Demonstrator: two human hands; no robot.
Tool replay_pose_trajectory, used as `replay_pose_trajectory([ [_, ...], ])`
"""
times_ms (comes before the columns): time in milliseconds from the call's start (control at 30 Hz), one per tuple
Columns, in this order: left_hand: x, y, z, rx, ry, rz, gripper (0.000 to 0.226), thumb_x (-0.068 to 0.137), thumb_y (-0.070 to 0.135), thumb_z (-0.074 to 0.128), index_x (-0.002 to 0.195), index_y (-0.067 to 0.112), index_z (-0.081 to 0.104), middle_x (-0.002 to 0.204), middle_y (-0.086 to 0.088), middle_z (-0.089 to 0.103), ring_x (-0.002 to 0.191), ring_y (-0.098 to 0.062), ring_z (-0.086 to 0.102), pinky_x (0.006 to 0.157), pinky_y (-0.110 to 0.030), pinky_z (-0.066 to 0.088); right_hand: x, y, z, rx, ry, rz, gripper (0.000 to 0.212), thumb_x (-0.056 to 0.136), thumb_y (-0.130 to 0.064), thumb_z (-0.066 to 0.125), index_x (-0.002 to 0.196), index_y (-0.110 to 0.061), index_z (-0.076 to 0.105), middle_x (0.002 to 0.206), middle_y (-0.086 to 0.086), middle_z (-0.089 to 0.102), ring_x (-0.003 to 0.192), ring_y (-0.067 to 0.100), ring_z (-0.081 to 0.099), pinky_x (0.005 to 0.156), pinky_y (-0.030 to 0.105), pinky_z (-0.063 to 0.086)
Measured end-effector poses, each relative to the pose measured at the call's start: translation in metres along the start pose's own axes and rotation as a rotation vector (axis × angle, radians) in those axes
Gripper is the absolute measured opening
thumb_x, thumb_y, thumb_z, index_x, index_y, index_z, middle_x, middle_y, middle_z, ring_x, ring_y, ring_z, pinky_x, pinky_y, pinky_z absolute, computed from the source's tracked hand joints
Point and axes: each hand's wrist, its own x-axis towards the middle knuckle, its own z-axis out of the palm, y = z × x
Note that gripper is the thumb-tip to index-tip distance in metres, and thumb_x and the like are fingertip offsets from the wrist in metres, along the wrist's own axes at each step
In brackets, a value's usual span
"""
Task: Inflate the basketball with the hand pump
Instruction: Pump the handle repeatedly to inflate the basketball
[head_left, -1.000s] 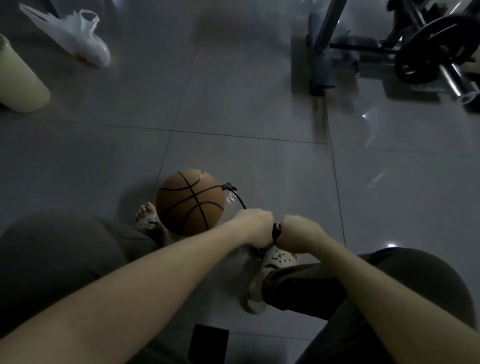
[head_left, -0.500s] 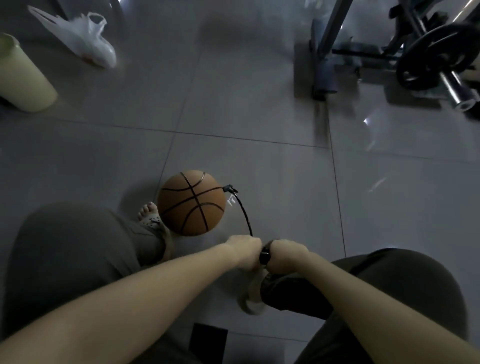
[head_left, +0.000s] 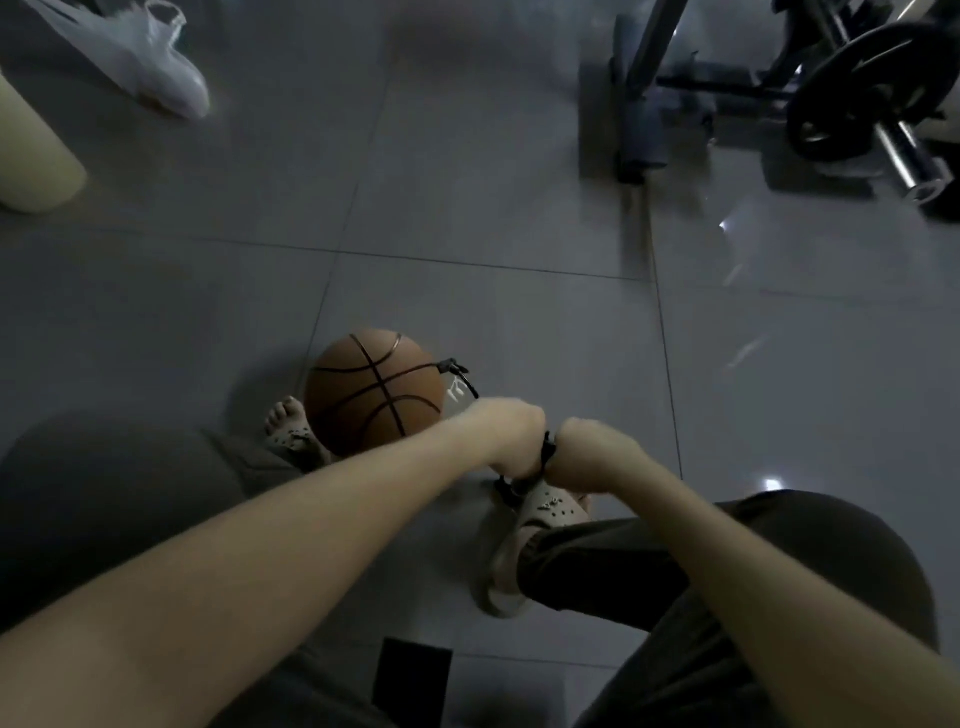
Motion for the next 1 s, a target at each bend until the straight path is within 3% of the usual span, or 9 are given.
replay_pose_trajectory([
  [100, 0.013, -0.005, 0.031, -0.05, 0.058, 0.011, 0.016, 0.094, 0.029, 0.057, 0.093, 0.014, 0.056, 0.104, -0.012, 0.067, 0.091, -0.033, 0.064, 0.069, -0.033, 0.041, 0.016, 0.01, 0.027, 0.027, 0.017, -0.003, 0.017, 0.091, -0.03, 0.053, 0.082, -0.016, 0.052, 0.076, -0.002, 0.053, 0.075, 0.024, 0.058, 0.067, 0.034, 0.051],
  [333, 0.035, -0.012, 0.068, -0.122, 0.029, -0.023, 0.012, 0.095, 0.027, 0.057, 0.09, 0.016, 0.054, 0.105, -0.015, 0.068, 0.096, -0.036, 0.065, 0.069, -0.035, 0.04, 0.034, 0.016, 0.05, 0.014, 0.02, -0.019, 0.023, 0.092, -0.036, 0.053, 0.1, -0.016, 0.06, 0.1, 0.004, 0.065, 0.09, 0.026, 0.064, 0.076, 0.035, 0.053],
  [467, 0.019, -0.005, 0.082, -0.103, -0.027, 0.0, 0.024, 0.096, 0.025, 0.06, 0.112, 0.007, 0.062, 0.114, -0.016, 0.067, 0.102, -0.036, 0.065, 0.075, -0.037, 0.046, 0.023, 0.009, 0.066, -0.037, -0.054, 0.032, 0.031, 0.093, -0.04, 0.055, 0.115, -0.018, 0.062, 0.114, 0.004, 0.065, 0.102, 0.025, 0.063, 0.082, 0.035, 0.051],
  [600, -0.01, -0.009, 0.088, -0.05, -0.209, 0.012, 0.008, 0.096, 0.021, 0.061, 0.097, 0.014, 0.058, 0.096, -0.008, 0.064, 0.08, -0.026, 0.062, 0.065, -0.035, 0.047, -0.013, -0.012, 0.067, -0.049, -0.201, 0.019, 0.039, 0.097, -0.035, 0.055, 0.129, -0.014, 0.056, 0.123, 0.007, 0.061, 0.112, 0.026, 0.061, 0.096, 0.036, 0.05],
  [667, -0.024, -0.013, 0.057, -0.05, -0.191, 0.031, 0.018, 0.094, 0.02, 0.063, 0.079, 0.016, 0.054, 0.077, -0.004, 0.058, 0.064, -0.021, 0.055, 0.057, -0.031, 0.043, -0.03, -0.018, 0.038, -0.037, -0.164, -0.042, 0.034, 0.093, -0.034, 0.059, 0.119, -0.012, 0.063, 0.112, 0.009, 0.066, 0.106, 0.028, 0.065, 0.087, 0.035, 0.052],
  [733, -0.036, -0.013, 0.01, -0.078, -0.133, 0.044, 0.025, 0.091, 0.021, 0.067, 0.07, 0.016, 0.054, 0.067, -0.002, 0.055, 0.056, -0.018, 0.052, 0.051, -0.029, 0.04, -0.045, -0.02, -0.007, -0.033, -0.149, -0.059, 0.026, 0.089, -0.031, 0.066, 0.103, -0.009, 0.07, 0.081, 0.005, 0.066, 0.079, 0.025, 0.069, 0.067, 0.032, 0.054],
  [800, -0.049, -0.008, -0.038, -0.117, -0.053, 0.038, 0.02, 0.087, 0.022, 0.071, 0.072, 0.016, 0.06, 0.066, -0.001, 0.058, 0.057, -0.018, 0.053, 0.051, -0.029, 0.041, -0.061, -0.018, -0.054, 0.011, -0.125, -0.049, 0.024, 0.087, -0.031, 0.07, 0.095, -0.009, 0.071, 0.067, 0.003, 0.058, 0.054, 0.018, 0.054, 0.049, 0.026, 0.045],
  [900, -0.052, -0.002, -0.075, -0.16, 0.03, 0.046, 0.015, 0.086, 0.02, 0.073, 0.077, 0.014, 0.063, 0.069, -0.001, 0.059, 0.059, -0.017, 0.053, 0.051, -0.028, 0.039, -0.069, -0.008, -0.094, 0.093, -0.074, -0.059, 0.014, 0.085, -0.024, 0.068, 0.089, -0.01, 0.069, 0.066, 0.003, 0.054, 0.05, 0.016, 0.044, 0.048, 0.025, 0.038],
  [1000, -0.038, 0.001, -0.055, -0.158, 0.032, 0.015, 0.014, 0.089, 0.02, 0.068, 0.079, 0.011, 0.064, 0.068, -0.002, 0.059, 0.056, -0.018, 0.053, 0.048, -0.028, 0.039, -0.05, -0.006, -0.07, 0.071, -0.083, -0.023, 0.01, 0.085, -0.019, 0.067, 0.08, -0.011, 0.065, 0.065, 0.003, 0.054, 0.05, 0.016, 0.044, 0.048, 0.025, 0.04],
])
